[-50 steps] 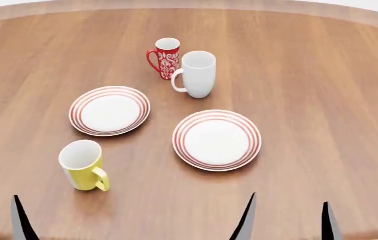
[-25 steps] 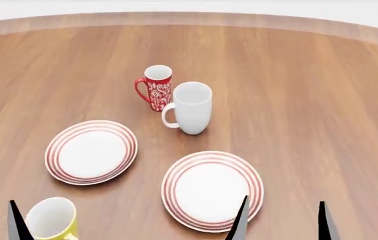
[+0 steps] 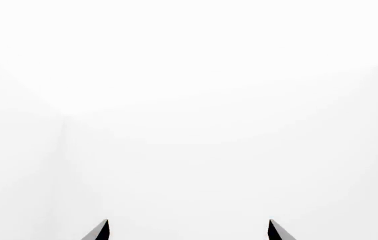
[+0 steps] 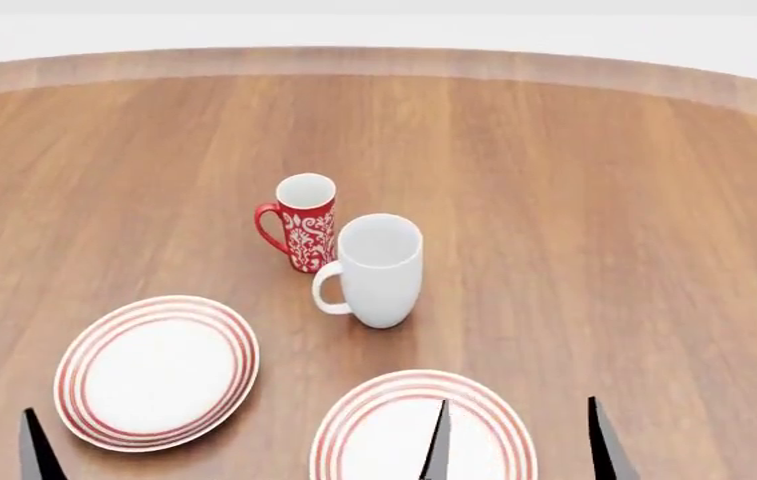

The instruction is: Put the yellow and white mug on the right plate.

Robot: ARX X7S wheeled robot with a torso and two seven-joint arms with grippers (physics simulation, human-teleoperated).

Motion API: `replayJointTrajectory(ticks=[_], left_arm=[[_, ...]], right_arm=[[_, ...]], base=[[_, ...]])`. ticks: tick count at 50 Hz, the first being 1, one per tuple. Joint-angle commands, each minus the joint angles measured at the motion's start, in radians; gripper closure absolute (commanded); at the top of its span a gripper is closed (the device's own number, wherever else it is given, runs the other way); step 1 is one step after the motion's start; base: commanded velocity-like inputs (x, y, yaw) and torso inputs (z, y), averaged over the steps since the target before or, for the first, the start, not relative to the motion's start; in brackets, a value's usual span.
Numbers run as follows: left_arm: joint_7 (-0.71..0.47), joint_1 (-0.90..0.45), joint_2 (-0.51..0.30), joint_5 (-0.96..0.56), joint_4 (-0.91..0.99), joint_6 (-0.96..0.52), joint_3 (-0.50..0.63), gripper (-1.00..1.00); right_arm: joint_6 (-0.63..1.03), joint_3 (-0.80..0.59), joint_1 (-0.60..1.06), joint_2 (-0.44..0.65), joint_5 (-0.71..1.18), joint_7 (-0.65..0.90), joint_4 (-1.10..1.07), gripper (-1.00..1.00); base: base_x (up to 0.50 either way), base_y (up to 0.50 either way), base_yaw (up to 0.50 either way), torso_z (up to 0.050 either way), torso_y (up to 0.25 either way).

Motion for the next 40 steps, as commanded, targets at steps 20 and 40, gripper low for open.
replayJointTrajectory(ticks=[20,40], left_arm=[[-0.033,-0.005,-0.003,0.050,-0.024,0.016,-0.004,-1.00],[-0.068,-0.011,-0.017,0.067,-0.068,0.057,0.015,-1.00]], right_arm=[[0.544,-0.391,0.341,0.074,-0.014,-0.444,0.181,-1.00],[0.475,-0.495,0.403,0.007,-0.056,-0.507,0.397,-1.00]], base=[[0.00,0.00,0.00,0.000,0.000],[0.00,0.00,0.00,0.000,0.000]])
